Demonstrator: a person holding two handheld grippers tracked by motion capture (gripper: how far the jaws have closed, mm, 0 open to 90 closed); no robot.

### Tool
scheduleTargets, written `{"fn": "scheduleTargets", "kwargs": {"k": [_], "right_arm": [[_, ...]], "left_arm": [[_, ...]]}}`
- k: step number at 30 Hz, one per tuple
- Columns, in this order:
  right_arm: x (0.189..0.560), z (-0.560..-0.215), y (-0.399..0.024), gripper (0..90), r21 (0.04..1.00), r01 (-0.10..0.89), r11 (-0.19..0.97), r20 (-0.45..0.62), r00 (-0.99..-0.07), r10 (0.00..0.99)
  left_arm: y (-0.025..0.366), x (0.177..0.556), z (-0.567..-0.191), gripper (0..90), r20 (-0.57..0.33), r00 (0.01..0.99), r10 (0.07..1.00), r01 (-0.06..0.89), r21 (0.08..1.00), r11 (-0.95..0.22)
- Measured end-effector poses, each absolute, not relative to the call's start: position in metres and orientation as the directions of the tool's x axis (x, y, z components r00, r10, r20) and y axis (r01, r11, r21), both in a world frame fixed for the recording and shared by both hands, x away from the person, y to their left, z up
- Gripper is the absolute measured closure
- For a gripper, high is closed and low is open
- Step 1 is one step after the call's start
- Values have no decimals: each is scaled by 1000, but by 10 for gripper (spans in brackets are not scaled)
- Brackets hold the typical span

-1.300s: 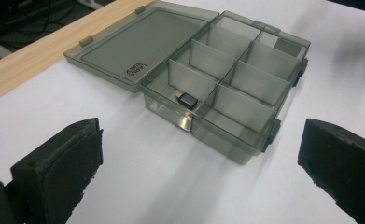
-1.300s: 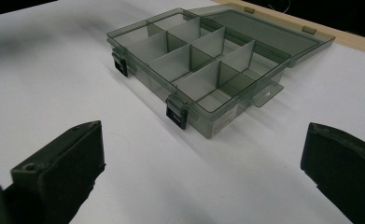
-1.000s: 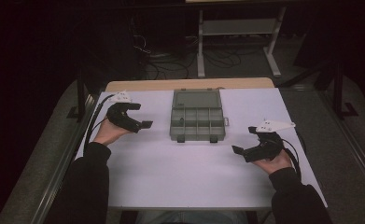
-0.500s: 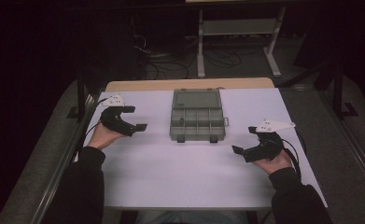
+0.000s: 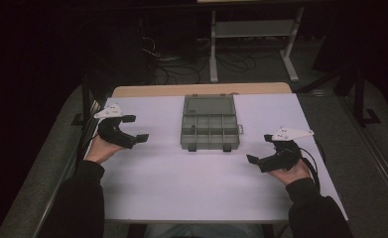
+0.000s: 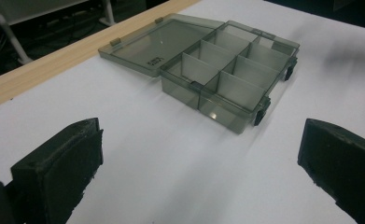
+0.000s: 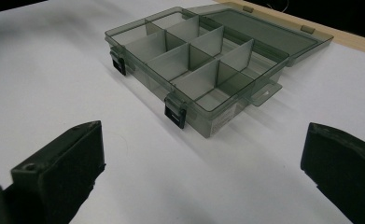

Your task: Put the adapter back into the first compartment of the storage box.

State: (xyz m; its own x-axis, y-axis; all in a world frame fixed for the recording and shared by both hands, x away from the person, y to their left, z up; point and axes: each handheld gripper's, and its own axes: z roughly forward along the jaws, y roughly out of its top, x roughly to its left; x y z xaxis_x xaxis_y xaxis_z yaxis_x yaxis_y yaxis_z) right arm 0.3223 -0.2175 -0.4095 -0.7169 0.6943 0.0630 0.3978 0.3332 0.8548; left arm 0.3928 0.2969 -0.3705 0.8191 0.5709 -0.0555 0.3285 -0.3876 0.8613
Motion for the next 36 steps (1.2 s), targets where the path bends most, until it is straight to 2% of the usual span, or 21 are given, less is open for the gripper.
{"fn": "scheduleTargets", "kwargs": {"k": [13,21,29,36], "right_arm": [[323,-410,-217,0,853,400,335,62,-715,696],[323,-410,-218,0,853,401,334,62,-714,698],[323,-411,-217,0,852,402,335,62,-713,698],[324,-412,-217,0,849,410,335,68,-712,699]], "left_arm": [[326,381,-374,0,-74,789,609,337,882,-329],[351,367,-381,0,-118,757,643,353,902,-250],[365,351,-386,0,-98,733,673,302,934,-193],[369,342,-392,0,-69,726,685,281,938,-202]]}}
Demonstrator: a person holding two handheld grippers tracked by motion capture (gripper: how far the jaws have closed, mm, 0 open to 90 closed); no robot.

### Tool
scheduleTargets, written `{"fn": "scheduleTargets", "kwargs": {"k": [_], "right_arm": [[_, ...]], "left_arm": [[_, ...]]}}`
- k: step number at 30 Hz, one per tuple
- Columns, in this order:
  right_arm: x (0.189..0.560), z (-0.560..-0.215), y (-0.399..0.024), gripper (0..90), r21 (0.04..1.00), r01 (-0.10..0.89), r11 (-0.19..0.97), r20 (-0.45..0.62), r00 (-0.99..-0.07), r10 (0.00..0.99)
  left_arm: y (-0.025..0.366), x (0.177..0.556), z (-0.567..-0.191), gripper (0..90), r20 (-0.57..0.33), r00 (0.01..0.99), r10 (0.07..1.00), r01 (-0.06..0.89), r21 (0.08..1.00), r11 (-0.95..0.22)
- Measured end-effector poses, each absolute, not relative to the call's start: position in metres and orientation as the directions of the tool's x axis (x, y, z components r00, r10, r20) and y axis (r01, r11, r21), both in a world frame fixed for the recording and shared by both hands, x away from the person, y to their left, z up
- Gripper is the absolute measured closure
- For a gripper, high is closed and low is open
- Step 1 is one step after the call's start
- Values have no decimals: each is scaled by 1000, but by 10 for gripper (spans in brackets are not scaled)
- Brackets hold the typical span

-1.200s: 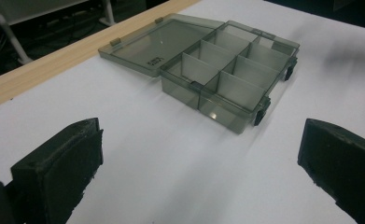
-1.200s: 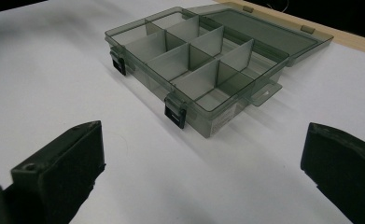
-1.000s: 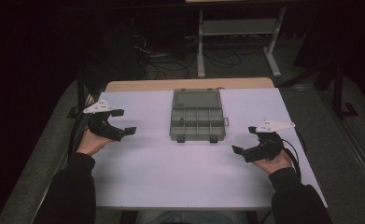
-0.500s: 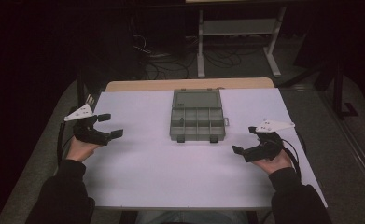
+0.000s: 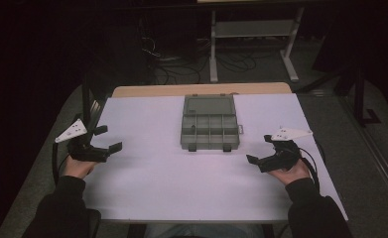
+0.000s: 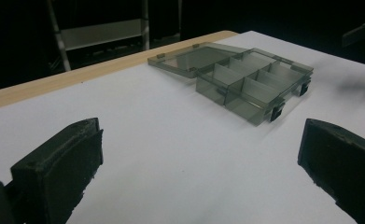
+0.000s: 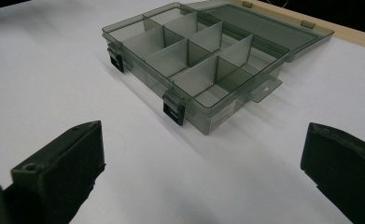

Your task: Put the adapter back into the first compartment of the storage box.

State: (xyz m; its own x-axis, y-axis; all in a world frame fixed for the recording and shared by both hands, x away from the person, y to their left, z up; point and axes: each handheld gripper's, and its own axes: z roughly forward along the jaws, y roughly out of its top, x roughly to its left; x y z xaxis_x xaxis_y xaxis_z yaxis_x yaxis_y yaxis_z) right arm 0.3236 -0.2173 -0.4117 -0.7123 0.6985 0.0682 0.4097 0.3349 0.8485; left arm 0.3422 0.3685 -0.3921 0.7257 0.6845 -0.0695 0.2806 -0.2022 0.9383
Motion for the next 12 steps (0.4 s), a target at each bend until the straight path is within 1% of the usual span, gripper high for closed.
{"fn": "scheduleTargets", "kwargs": {"k": [4,9,12], "right_arm": [[324,-412,-218,0,849,411,332,72,-712,699],[325,-413,-218,0,847,416,331,78,-713,697],[325,-413,-218,0,845,420,332,81,-713,697]], "left_arm": [[372,339,-397,0,-67,720,691,288,934,-210],[372,339,-406,0,-66,717,694,324,913,-249],[370,339,-407,0,-61,721,690,323,911,-257]]}}
